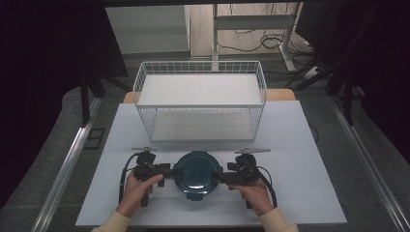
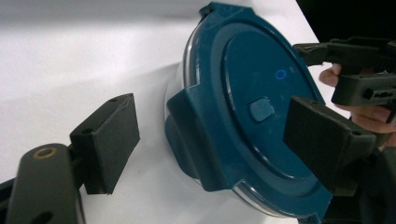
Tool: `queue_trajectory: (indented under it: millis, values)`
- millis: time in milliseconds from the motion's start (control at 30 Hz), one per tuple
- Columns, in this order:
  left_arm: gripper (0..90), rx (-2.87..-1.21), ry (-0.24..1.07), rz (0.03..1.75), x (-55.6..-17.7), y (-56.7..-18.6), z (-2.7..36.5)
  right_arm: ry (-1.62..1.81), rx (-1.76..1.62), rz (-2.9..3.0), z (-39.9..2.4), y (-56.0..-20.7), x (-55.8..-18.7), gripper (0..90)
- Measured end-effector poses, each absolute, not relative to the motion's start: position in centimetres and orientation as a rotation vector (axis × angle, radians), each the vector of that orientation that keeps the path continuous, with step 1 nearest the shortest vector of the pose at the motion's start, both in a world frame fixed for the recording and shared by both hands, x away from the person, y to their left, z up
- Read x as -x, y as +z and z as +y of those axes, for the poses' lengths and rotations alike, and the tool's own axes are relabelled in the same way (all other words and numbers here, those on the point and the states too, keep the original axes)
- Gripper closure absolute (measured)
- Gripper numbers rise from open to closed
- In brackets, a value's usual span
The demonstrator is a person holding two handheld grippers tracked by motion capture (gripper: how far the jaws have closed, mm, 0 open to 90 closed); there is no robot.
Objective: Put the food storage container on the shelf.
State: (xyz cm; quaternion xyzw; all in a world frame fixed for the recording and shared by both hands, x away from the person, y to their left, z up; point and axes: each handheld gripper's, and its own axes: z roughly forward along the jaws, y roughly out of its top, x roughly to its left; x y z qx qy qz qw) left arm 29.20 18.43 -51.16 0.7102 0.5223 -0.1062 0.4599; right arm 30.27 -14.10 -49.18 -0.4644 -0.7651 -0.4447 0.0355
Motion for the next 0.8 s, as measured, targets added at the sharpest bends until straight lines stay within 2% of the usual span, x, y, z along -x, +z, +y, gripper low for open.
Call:
queue_trajectory:
  millis: [333, 500, 533, 700, 733, 800]
  values:
    - [17.3, -1.714, -0.371, 1.298, -29.5, -52.5, 17.9, -1.292, 1.463, -2.218, -13.2, -50.7, -30.6, 10.3]
    - [20.0, -1.697, -0.409, 1.289, -29.6, -52.7, 17.6, -1.290, 1.464, -2.164, -13.2, -51.2, -30.6, 13.6]
    - [23.2, -1.689, -0.437, 1.282, -29.5, -52.8, 17.4, -1.291, 1.467, -2.153, -13.0, -51.3, -30.4, 15.3]
    - [24.9, -1.692, -0.425, 1.298, -29.3, -52.6, 17.3, -1.269, 1.477, -2.115, -12.8, -51.5, -30.3, 17.9]
    - [25.2, -1.690, -0.430, 1.302, -29.3, -52.6, 17.3, -1.273, 1.474, -2.127, -12.9, -51.2, -30.2, 21.4]
    - [26.0, -1.689, -0.432, 1.305, -29.3, -52.5, 17.4, -1.273, 1.474, -2.114, -13.0, -51.2, -30.3, 22.6]
